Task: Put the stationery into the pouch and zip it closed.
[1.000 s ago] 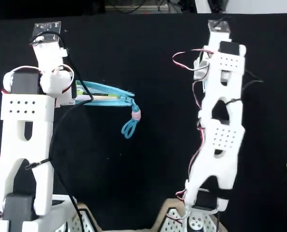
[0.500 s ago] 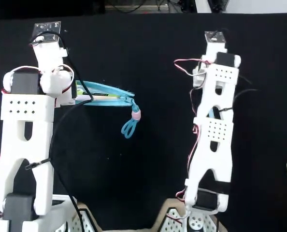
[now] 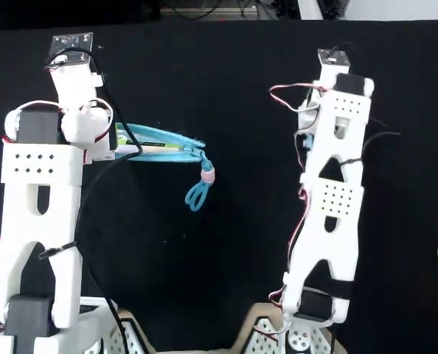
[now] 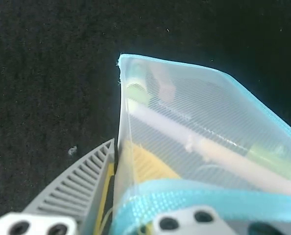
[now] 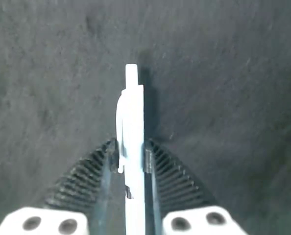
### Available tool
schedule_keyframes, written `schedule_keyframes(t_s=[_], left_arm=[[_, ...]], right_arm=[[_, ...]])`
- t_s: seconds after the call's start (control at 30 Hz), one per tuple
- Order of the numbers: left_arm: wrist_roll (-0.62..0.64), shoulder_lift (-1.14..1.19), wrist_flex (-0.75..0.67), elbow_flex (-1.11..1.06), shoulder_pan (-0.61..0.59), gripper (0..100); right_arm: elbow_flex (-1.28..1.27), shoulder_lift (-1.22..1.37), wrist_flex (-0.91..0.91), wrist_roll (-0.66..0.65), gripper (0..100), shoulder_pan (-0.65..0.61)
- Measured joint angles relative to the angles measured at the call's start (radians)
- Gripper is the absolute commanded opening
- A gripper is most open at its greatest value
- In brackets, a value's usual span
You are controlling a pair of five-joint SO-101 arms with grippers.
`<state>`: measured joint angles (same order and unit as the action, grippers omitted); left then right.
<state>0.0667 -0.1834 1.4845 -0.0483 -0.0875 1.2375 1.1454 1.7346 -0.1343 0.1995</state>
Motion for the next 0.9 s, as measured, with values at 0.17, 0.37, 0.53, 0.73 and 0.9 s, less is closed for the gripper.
schedule_keyframes(t_s=[0.17, 0.37, 0.53, 0.73, 0.9], left_arm=[[0.0, 0.0, 0.0, 0.0, 0.0, 3], [0.0, 0.0, 0.0, 0.0, 0.0, 3], [0.0, 0.0, 0.0, 0.0, 0.0, 3], [0.0, 0.0, 0.0, 0.0, 0.0, 3], [0.0, 0.0, 0.0, 0.0, 0.0, 3]], right_arm=[[-0.514, -0.347, -0.009, -0.031, 1.1, -0.138], [-1.079, -0.763, -0.196, -0.075, 1.2, -0.222], [-1.458, -0.965, -0.385, -0.152, 9.3, -0.221], [-1.53, -0.973, -0.397, -0.219, 11.1, -0.212], [-1.462, -0.951, -0.341, -0.229, 11.3, -0.213]])
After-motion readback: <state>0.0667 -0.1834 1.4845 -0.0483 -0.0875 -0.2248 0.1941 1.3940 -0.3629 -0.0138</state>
